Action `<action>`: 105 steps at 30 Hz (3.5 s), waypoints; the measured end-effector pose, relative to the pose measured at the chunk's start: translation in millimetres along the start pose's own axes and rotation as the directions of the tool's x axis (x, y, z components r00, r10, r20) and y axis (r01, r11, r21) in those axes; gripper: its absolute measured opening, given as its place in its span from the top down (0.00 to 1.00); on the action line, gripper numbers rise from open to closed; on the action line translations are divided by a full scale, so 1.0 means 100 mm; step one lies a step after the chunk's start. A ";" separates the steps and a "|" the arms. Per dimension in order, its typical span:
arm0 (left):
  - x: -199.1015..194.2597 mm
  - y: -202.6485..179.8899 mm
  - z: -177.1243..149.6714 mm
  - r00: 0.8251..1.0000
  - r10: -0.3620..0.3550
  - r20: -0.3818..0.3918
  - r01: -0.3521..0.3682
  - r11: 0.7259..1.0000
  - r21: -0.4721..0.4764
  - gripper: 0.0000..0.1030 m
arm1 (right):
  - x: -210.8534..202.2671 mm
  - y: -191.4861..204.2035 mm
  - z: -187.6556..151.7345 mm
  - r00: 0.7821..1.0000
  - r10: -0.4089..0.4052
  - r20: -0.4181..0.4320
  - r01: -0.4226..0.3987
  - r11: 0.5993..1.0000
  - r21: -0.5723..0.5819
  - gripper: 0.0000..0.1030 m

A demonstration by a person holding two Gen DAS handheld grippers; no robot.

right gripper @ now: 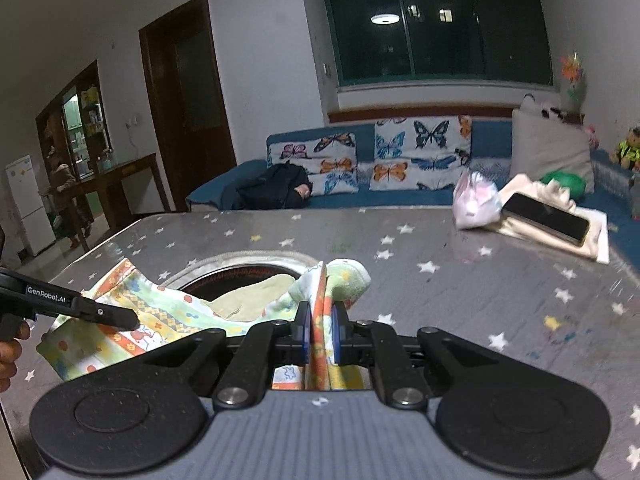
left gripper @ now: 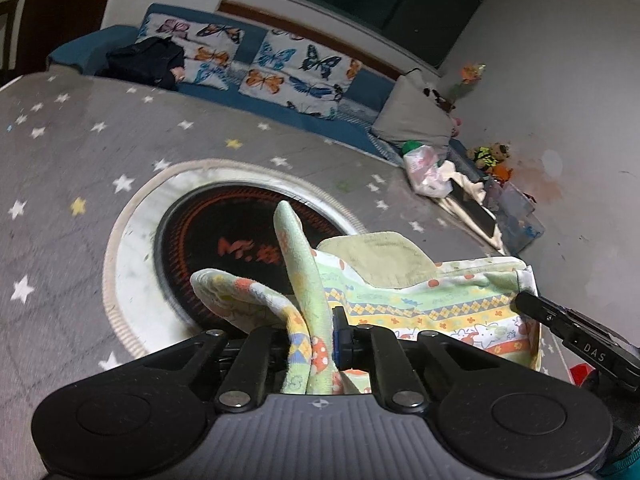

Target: Fold clothes

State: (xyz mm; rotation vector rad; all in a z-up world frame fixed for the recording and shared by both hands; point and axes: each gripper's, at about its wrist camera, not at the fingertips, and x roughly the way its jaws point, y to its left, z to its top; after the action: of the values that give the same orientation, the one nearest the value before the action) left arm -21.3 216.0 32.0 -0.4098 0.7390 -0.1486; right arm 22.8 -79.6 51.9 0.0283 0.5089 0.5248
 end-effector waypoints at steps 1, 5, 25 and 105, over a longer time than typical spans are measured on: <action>0.00 -0.04 0.02 1.000 -0.003 0.002 0.003 1.000 0.008 0.90 | -0.03 0.00 0.02 1.000 -0.007 0.006 0.007 1.000 -0.004 0.91; -0.01 -0.19 0.09 1.000 -0.015 0.010 0.015 0.999 0.039 0.90 | -0.14 -0.03 0.09 0.999 -0.026 0.031 0.027 1.000 -0.012 0.91; -0.02 -0.96 0.34 0.998 -0.064 0.028 0.058 0.986 0.159 0.90 | -0.74 -0.29 0.33 0.981 -0.112 0.159 0.120 0.992 -0.040 0.91; 1.03 -1.98 0.48 0.988 -0.077 -0.132 0.108 0.963 0.248 0.89 | -1.12 -1.16 0.27 0.937 -0.319 0.141 0.319 0.947 0.022 0.91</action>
State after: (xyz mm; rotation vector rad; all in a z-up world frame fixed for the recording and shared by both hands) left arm 89.5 22.7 81.4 -0.1909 0.8089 -0.3553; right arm 7.0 -232.0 108.6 -0.0176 0.3629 0.2019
